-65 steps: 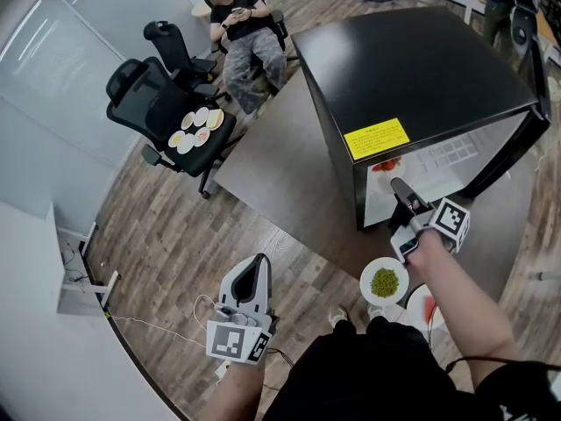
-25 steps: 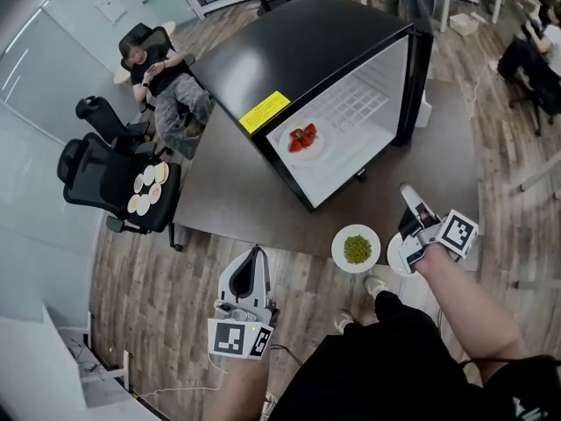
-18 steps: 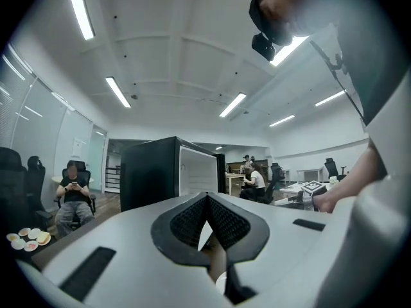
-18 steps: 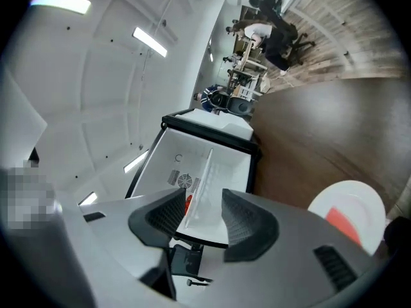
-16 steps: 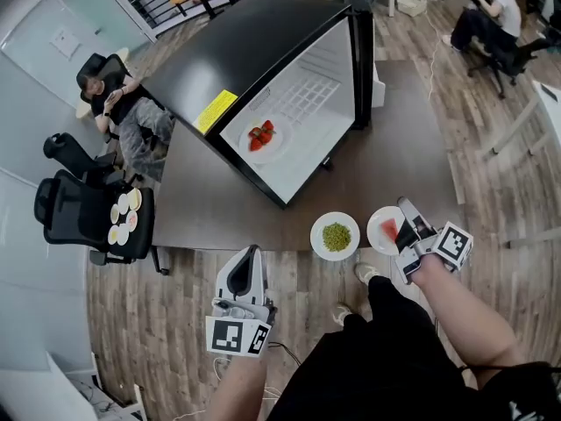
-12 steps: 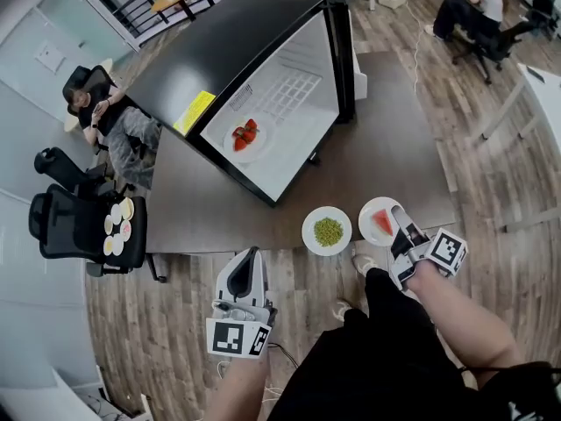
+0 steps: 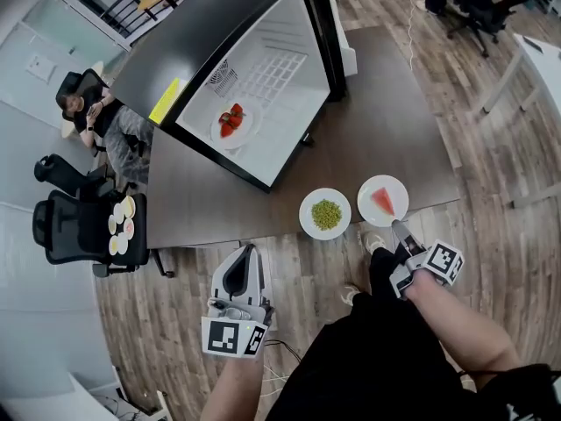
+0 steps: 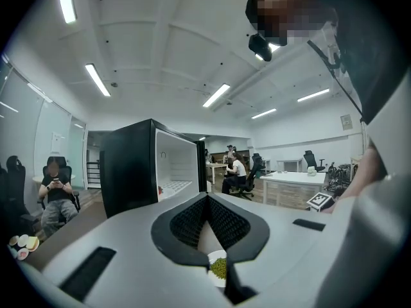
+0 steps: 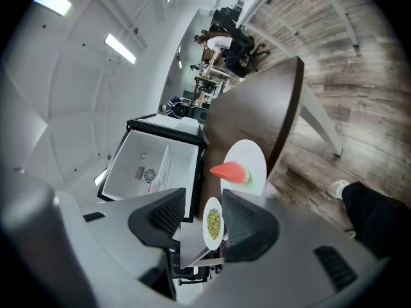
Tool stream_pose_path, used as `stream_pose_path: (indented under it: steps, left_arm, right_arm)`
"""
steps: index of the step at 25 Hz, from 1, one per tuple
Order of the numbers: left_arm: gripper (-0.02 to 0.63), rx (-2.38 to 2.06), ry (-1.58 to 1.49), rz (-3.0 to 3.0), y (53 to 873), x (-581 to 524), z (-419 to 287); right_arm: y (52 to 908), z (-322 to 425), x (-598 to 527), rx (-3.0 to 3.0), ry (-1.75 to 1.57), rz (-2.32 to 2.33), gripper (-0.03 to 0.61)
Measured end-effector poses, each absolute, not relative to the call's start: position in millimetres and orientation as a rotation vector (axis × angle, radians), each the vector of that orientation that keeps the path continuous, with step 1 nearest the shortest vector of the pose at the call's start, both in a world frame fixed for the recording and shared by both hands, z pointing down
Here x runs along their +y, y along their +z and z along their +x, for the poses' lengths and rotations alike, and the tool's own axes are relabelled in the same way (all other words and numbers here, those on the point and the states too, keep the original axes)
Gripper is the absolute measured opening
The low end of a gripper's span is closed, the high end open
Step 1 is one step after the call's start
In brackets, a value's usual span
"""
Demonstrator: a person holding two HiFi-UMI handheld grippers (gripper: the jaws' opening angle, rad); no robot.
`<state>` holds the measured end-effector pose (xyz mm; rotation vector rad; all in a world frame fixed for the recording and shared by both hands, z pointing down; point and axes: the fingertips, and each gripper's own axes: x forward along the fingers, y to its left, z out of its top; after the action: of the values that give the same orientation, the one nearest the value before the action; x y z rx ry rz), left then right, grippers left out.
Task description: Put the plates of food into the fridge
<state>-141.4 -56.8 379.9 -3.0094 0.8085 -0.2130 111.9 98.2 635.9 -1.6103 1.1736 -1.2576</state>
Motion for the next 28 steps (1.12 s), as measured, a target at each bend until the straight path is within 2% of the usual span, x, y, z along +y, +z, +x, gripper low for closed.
stream_pose_path:
  steps: [8, 21, 28]
  left_arm:
    - [0.005, 0.805, -0.320, -3.022, 404, -44, -147]
    - [0.005, 0.783, -0.441, -2.973, 415, -48, -150]
    - [0.005, 0.766, -0.446, -2.958, 414, -50, -152]
  right_arm:
    - [698, 106, 107, 1.034, -1.341, -1.598, 0.184]
    - [735, 110, 76, 1.036, -1.338, -1.552, 0.182]
    - [740, 116, 69, 1.033, -1.317, -1.553, 0.059]
